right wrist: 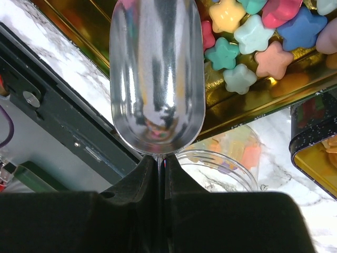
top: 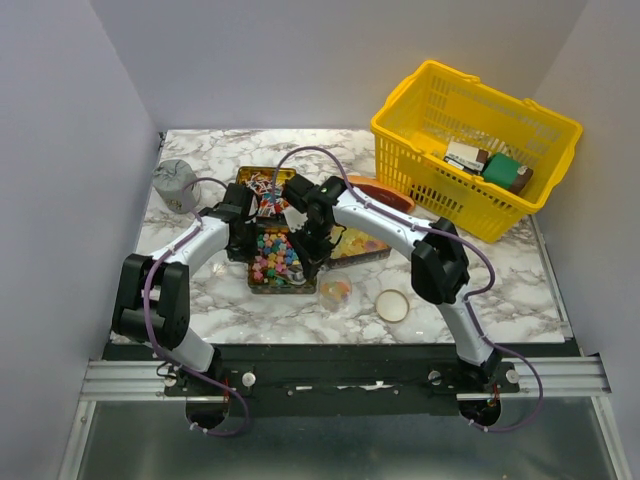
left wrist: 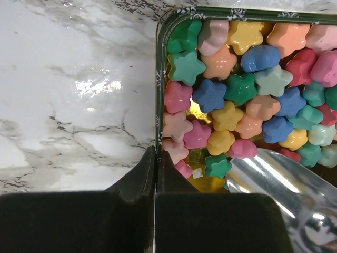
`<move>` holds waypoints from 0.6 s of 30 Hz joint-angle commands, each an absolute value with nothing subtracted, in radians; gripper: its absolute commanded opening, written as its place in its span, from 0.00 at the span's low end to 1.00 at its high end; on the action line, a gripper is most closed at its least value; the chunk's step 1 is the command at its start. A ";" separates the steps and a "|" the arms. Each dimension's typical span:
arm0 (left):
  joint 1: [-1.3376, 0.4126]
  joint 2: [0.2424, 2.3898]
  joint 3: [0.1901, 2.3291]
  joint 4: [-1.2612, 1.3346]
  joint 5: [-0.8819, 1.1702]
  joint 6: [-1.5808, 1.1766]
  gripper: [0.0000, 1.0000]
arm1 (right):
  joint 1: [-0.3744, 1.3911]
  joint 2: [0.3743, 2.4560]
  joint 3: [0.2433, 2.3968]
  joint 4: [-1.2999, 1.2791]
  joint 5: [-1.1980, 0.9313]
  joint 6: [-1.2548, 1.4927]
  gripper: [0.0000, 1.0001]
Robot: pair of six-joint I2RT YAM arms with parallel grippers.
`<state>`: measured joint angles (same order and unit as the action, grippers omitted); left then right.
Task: Pack the candies
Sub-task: Scoop the fake candies from the storage box.
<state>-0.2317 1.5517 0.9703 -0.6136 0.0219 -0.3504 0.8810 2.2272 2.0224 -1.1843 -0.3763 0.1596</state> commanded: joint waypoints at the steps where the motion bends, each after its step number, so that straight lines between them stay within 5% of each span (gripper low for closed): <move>1: -0.242 1.548 1.003 -0.538 0.034 -0.383 0.00 | 0.882 2.292 2.063 -1.230 -0.315 0.169 0.01; 18: -0.244 1.566 0.997 -0.532 0.074 -0.425 0.00 | 0.881 2.345 1.999 -0.974 -0.107 0.233 0.01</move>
<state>-0.2379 1.5589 0.9707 -0.5850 0.0212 -0.3969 0.8856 2.2944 2.0560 -1.0462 -0.2687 0.1902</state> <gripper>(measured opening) 0.026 0.173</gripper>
